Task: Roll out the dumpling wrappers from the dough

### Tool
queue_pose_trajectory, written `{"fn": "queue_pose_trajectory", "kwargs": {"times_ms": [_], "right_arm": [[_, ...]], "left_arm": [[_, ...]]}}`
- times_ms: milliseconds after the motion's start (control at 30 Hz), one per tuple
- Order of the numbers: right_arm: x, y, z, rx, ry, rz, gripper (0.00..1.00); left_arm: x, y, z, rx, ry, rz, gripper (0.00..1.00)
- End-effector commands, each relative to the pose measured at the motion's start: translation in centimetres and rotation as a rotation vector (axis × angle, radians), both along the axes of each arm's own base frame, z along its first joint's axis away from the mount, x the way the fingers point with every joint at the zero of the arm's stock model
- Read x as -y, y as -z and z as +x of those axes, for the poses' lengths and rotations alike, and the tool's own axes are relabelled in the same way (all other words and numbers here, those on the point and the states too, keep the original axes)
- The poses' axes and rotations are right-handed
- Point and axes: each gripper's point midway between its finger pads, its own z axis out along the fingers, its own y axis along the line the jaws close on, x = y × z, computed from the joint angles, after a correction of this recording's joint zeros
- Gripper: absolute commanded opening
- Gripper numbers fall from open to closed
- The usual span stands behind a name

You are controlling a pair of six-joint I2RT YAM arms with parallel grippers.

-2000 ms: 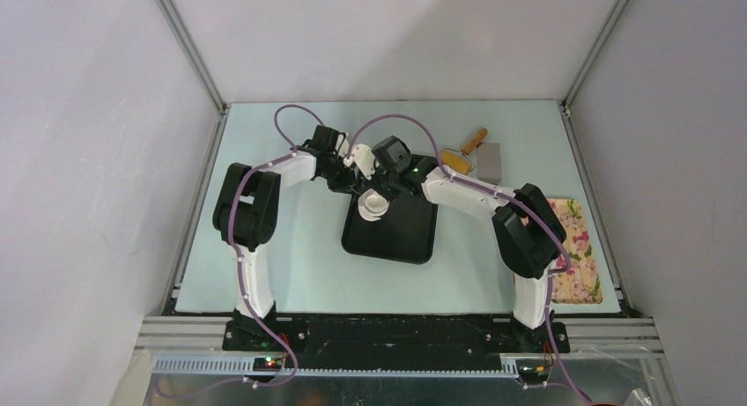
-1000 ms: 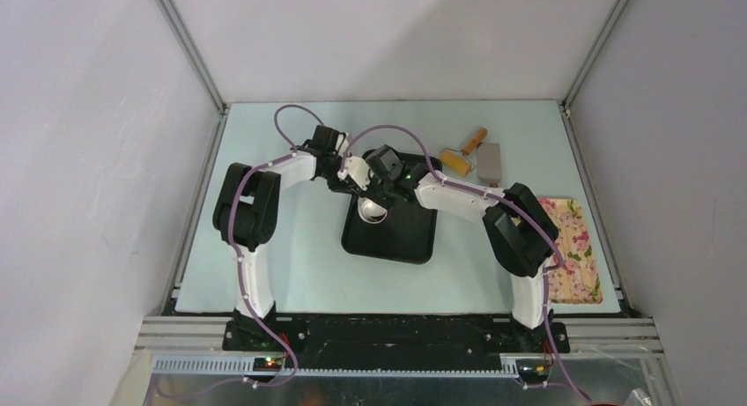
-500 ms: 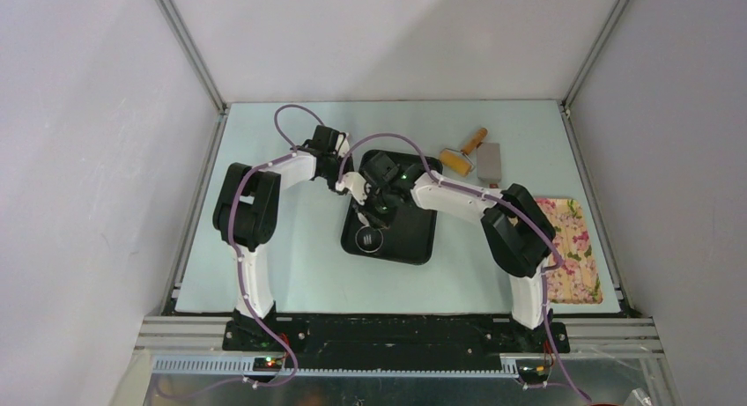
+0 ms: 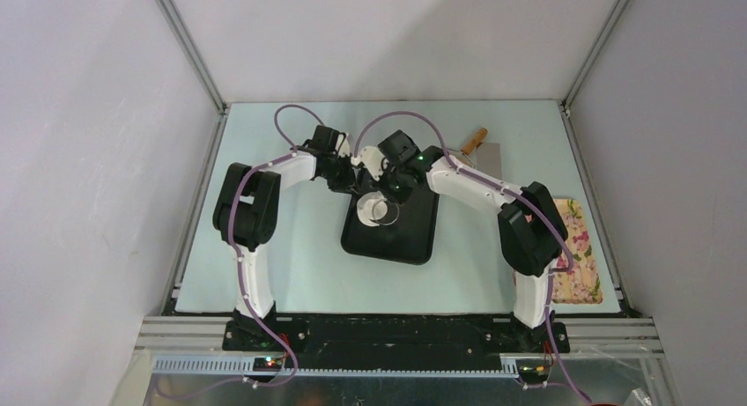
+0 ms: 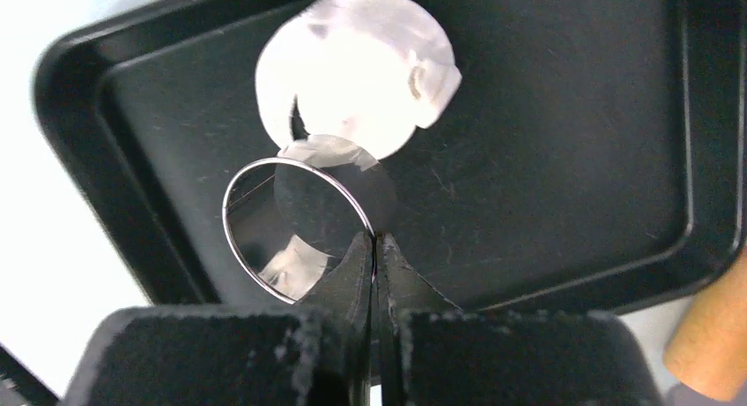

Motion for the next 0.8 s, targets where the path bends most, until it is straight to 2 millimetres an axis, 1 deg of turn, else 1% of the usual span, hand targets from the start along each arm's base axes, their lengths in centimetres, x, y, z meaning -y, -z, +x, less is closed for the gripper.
{"fn": "queue_pose_trajectory", "kwargs": {"times_ms": [0,33,67,100,200,233,267,300,333,367,567,767], "right_arm": [[1.1,-1.3,2.2,0.171,0.041,-0.061,0.00],[0.7,-1.5,2.3,0.180,0.038,-0.056,0.00],[0.6,-1.1,2.5,0.179,0.039,-0.065,0.00],[0.2,-1.2,2.6,0.191,0.036,-0.062,0.00],[-0.7,-0.8,2.7,0.193,0.020,-0.067,0.00],[-1.0,-1.0,2.8,0.199,0.017,-0.062,0.00],[-1.1,-0.7,2.9,0.195,0.014,-0.066,0.00],[-1.4,-0.9,2.9,0.197,0.012,-0.064,0.00],[-1.5,-0.6,3.0,0.191,0.009,-0.070,0.00],[-1.8,-0.8,3.0,0.196,0.005,-0.067,0.00],[-2.6,0.6,3.1,0.183,-0.016,-0.087,0.00],[-3.2,0.8,3.5,0.186,-0.023,-0.088,0.00]], "left_arm": [[-0.2,1.8,-0.9,-0.043,-0.009,0.031,0.10],[-0.2,1.8,-0.9,-0.044,-0.008,0.031,0.10],[-0.3,1.9,-0.9,-0.045,-0.008,0.033,0.10],[-0.2,1.7,-0.9,-0.040,-0.007,0.033,0.10],[-0.3,1.6,-1.0,-0.038,-0.007,0.035,0.10],[-0.3,1.5,-0.9,-0.035,-0.008,0.036,0.10],[-0.3,1.5,-0.9,-0.034,-0.008,0.037,0.10],[-0.3,1.5,-0.9,-0.034,-0.007,0.037,0.10],[-0.3,1.5,-0.8,-0.033,-0.008,0.036,0.10],[-0.3,1.5,-0.8,-0.034,-0.008,0.036,0.10],[-0.3,1.5,-0.8,-0.034,-0.009,0.035,0.10],[-0.4,1.5,-0.8,-0.033,-0.009,0.034,0.10]]}}
